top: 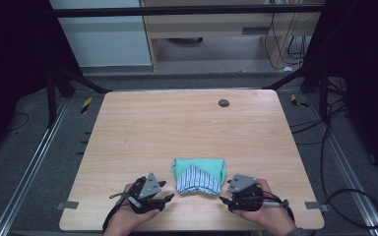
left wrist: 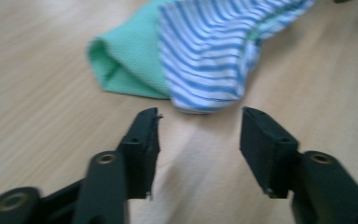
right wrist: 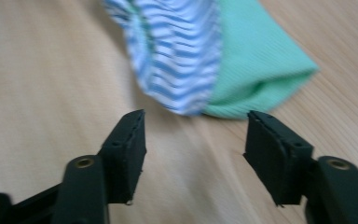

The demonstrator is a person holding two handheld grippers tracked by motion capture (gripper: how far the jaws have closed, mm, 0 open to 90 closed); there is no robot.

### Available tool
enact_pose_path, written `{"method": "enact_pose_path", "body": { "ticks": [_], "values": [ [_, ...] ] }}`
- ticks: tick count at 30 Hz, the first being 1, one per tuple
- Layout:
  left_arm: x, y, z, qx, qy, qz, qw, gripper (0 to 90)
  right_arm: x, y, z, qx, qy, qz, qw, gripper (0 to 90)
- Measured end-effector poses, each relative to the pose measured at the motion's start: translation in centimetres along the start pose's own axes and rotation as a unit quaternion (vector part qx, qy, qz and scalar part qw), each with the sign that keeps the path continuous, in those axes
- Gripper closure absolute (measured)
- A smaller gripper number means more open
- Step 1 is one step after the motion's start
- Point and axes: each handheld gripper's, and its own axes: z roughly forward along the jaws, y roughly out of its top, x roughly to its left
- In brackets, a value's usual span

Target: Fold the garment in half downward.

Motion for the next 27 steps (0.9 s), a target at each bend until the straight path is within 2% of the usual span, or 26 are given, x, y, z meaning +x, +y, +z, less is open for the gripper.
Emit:
{"method": "enact_pose_path", "body": {
  "ticks": [2, 4, 7, 11, 13, 16, 20, 23, 27],
  "values": [
    [1.0, -0.3, 0.0, -0.001, 0.023, -0.019, 0.9996, 35.0, -0.8, -0.4, 0.1, 0.001, -0.02, 0.026, 0.9995, 27.6],
    [2.0, -0.6, 0.1, 0.006, 0.035, -0.037, 0.9987, 29.6, -1.7, -0.7, 0.4, 0.001, -0.031, 0.055, 0.998, 22.0],
    [3.2, -1.1, 0.0, 0.013, 0.054, -0.059, 0.9967, 26.2, -3.1, -1.0, 0.8, 0.003, -0.049, 0.091, 0.9947, 15.7],
    [4.9, -1.5, 0.0, 0.015, 0.075, -0.088, 0.9932, 18.2, -4.8, -1.4, 1.3, -0.006, -0.065, 0.138, 0.9882, 11.4],
    [5.8, -1.5, 0.1, 0.021, 0.08, -0.098, 0.9917, 14.6, -5.7, -1.5, 1.5, -0.011, -0.068, 0.166, 0.9836, 10.2],
    [7.2, -1.6, 0.2, 0.016, 0.086, -0.116, 0.9894, 11.4, -6.9, -1.9, 2.1, -0.014, -0.093, 0.18, 0.9792, 7.9],
    [9.1, -1.5, 0.5, 0.017, 0.101, -0.126, 0.9867, 9.0, -8.3, -2.1, 2.9, 0.001, -0.096, 0.211, 0.9729, 8.0],
    [10.3, -1.4, 0.9, 0.018, 0.1, -0.13, 0.9863, 6.6, -9.1, -2.0, 3.3, 0.001, -0.098, 0.219, 0.9707, 8.1],
    [11.8, -1.1, 1.4, 0.016, 0.115, -0.141, 0.9832, 6.5, -10.3, -1.5, 3.7, 0.006, -0.105, 0.222, 0.9693, 8.7]
  ]
}}
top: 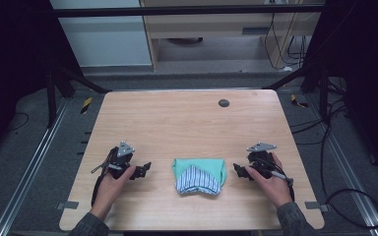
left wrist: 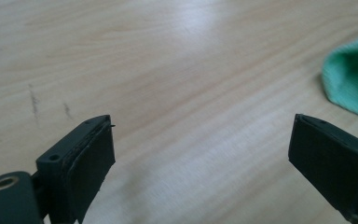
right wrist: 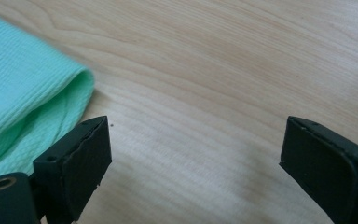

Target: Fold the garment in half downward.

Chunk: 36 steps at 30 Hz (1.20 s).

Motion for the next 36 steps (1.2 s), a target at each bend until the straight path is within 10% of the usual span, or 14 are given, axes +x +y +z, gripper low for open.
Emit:
{"method": "enact_pose_path", "body": {
  "ticks": [17, 36],
  "values": [
    [3.3, 0.5, 2.8, 0.023, 0.056, -0.013, 0.9981, 6.8, -2.3, 3.0, 3.5, -0.011, -0.024, 0.039, 0.9989, 12.1],
    [4.0, -0.2, 3.6, 0.033, 0.041, -0.034, 0.998, 2.1, -4.1, 2.4, 4.6, -0.013, -0.069, 0.071, 0.995, 9.3]
  ]
}}
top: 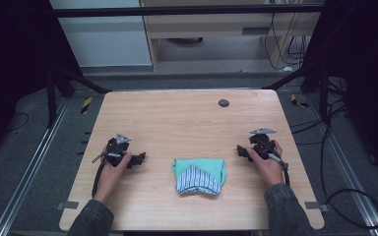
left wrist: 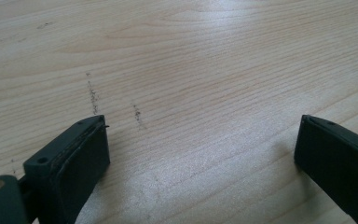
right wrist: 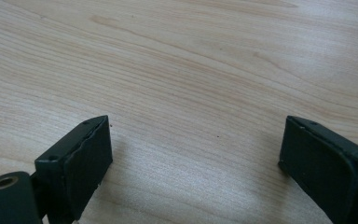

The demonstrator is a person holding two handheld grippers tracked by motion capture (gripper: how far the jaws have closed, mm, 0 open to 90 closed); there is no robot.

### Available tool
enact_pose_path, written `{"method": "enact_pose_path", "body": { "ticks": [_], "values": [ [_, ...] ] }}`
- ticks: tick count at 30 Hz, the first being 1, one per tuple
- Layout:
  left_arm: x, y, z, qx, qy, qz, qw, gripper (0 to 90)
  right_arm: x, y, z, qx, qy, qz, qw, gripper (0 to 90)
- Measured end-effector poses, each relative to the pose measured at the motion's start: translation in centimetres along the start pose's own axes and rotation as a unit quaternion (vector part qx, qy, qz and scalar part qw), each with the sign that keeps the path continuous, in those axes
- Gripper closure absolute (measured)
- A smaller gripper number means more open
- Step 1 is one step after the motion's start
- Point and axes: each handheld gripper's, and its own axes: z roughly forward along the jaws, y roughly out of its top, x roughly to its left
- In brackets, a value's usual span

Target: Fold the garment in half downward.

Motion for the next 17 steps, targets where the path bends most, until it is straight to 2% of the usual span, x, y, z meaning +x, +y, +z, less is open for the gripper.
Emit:
{"method": "enact_pose_path", "body": {
  "ticks": [10, 17],
  "values": [
    [-0.06, -0.04, -0.02, 0.006, 0.006, -0.006, 0.9999, 0.0, -0.33, -0.58, -0.13, -0.009, -0.006, 0.015, 0.9998, 5.8],
    [-0.14, -0.07, -0.05, 0.006, 0.009, -0.01, 0.9999, 0.0, 0.02, -0.96, -0.43, -0.003, -0.032, 0.04, 0.9987, 1.5]
  ]
}}
